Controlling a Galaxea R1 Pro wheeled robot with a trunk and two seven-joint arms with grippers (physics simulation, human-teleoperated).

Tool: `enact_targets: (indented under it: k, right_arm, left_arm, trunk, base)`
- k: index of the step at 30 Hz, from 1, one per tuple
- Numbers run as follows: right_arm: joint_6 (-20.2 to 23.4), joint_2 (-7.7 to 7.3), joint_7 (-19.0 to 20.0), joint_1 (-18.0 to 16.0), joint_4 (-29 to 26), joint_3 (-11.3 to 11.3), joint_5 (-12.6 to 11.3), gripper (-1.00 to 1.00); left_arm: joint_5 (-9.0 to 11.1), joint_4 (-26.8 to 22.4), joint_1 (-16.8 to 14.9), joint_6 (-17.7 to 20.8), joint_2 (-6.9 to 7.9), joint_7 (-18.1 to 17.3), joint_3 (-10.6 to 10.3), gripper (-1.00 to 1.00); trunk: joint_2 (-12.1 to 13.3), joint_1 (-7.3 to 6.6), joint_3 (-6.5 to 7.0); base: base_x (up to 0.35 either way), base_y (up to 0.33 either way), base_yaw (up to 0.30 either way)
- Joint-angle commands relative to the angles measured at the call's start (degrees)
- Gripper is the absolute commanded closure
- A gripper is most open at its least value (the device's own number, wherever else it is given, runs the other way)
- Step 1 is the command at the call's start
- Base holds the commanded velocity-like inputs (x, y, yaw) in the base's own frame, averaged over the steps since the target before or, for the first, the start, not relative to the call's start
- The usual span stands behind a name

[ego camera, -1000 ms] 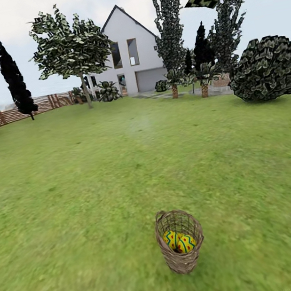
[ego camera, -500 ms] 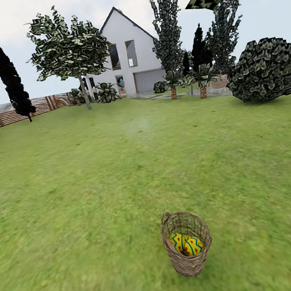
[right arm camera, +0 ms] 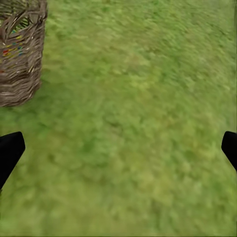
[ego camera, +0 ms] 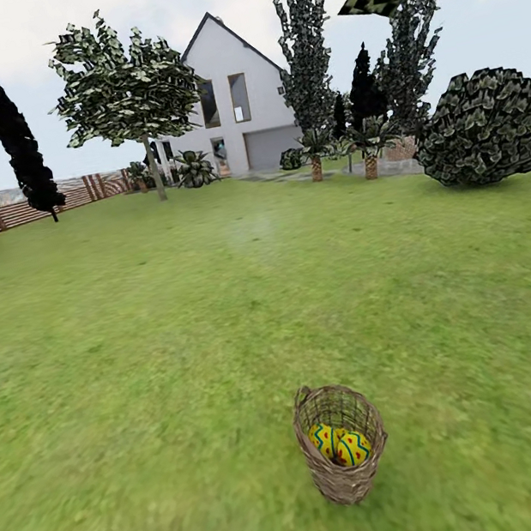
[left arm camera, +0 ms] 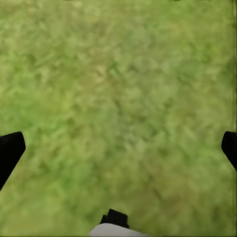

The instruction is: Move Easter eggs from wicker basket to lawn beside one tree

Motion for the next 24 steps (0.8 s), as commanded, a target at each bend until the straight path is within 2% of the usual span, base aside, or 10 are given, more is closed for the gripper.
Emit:
enact_targets:
  k: [1,4,9,11,13,16,17,20,23,24]
  right_arm:
    - [-0.4,0.00,0.0,0.0,-0.2,-0.1,-0.1,-1.00]
    - [-0.6,0.19,-0.2,-0.1,-5.8,-0.1,-0.3,-1.00]
    - [-0.4,0.41,-1.4,-0.1,-18.0,-0.8,-0.7,-1.00]
    - [0.8,1.09,-3.8,-0.7,-23.6,-1.2,-2.9,-1.00]
    - [5.5,1.62,-5.9,-3.8,-28.1,-1.3,-7.3,-1.00]
    - [13.4,1.96,-6.8,-9.5,-31.9,-1.4,-10.3,-1.00]
    - [22.9,2.70,-7.2,-16.1,-35.3,-1.4,-12.0,-1.00]
    - [32.7,4.18,-7.5,-20.5,-38.3,-1.4,-14.4,-1.00]
    - [36.4,6.53,-7.5,-21.6,-39.2,-1.3,-15.0,-1.00]
    - [37.4,8.02,-7.5,-22.1,-39.5,-1.3,-15.1,-1.00]
  left_arm:
    - [0.1,-0.4,0.0,0.2,-0.17,0.1,0.0,-1.00]
    - [0.0,-6.0,0.0,6.6,-0.64,0.2,0.0,-1.00]
    - [-0.1,-21.1,0.0,26.9,0.02,5.0,0.1,-1.00]
    - [0.0,-27.7,-0.2,34.8,0.16,7.8,0.2,-1.00]
    - [0.0,-31.3,-2.6,41.1,-0.14,8.8,0.1,-1.00]
    - [0.0,-32.5,-8.4,47.4,-0.97,9.1,0.1,-1.00]
    - [0.2,-34.4,-14.0,52.9,-1.74,9.1,0.1,-1.00]
    - [0.2,-36.7,-16.6,57.0,-2.85,9.7,0.1,-1.00]
    - [0.2,-37.1,-17.1,58.1,-3.40,10.0,0.1,-1.00]
    - [0.2,-37.3,-17.2,58.4,-3.66,10.1,0.1,-1.00]
  trunk:
    - [-0.5,0.24,-0.25]
    - [-1.7,0.89,-0.79]
    - [-3.7,1.99,-1.69]
    - [-4.5,2.43,-2.05]
    - [-5.3,2.87,-2.41]
    - [-6.5,3.53,-2.94]
    - [-6.9,3.75,-3.12]
    - [-8.1,4.41,-3.66]
    - [-9.3,5.07,-4.20]
    - [-9.7,5.29,-4.38]
  base:
    - [0.000,0.000,0.000]
    - [0.000,0.000,0.000]
    - [0.000,0.000,0.000]
    - [0.000,0.000,0.000]
    - [0.000,0.000,0.000]
    - [0.000,0.000,0.000]
    - [0.000,0.000,0.000]
    - [0.000,0.000,0.000]
    - [0.000,0.000,0.000]
    - [0.000,0.000,0.000]
